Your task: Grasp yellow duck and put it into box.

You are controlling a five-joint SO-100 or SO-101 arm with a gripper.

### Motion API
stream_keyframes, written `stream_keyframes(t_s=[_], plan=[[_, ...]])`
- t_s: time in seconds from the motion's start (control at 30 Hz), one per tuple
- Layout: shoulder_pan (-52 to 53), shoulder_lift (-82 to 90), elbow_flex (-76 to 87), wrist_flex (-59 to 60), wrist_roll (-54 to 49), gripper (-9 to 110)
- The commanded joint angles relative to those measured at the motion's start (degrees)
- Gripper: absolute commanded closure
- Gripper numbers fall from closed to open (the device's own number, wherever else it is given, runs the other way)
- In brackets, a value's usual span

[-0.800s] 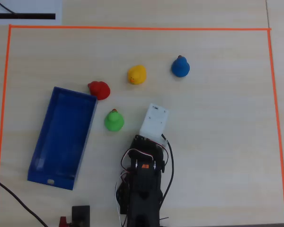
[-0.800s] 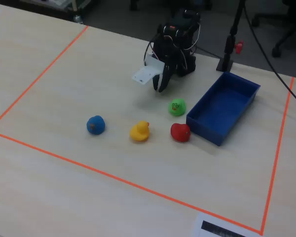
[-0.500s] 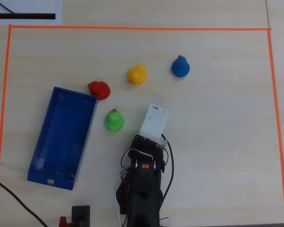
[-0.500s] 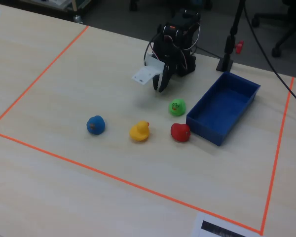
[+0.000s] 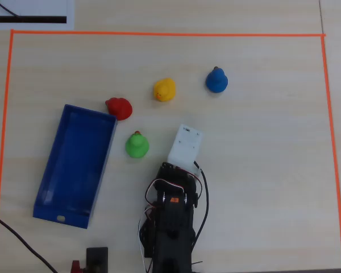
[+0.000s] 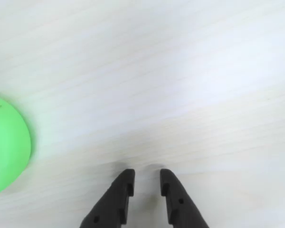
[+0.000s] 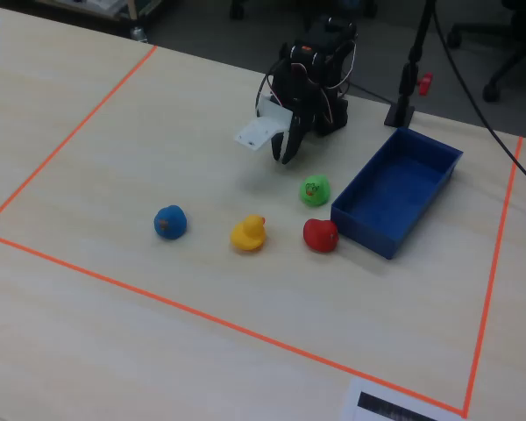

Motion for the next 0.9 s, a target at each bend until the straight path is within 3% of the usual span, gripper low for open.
stream_keyframes(t_s=[0.0, 0.87], plan=[[-0.26, -0.53, -0.44, 1.23, -0.09, 97], [-0.79, -0.53, -0.44, 1.23, -0.09, 97]])
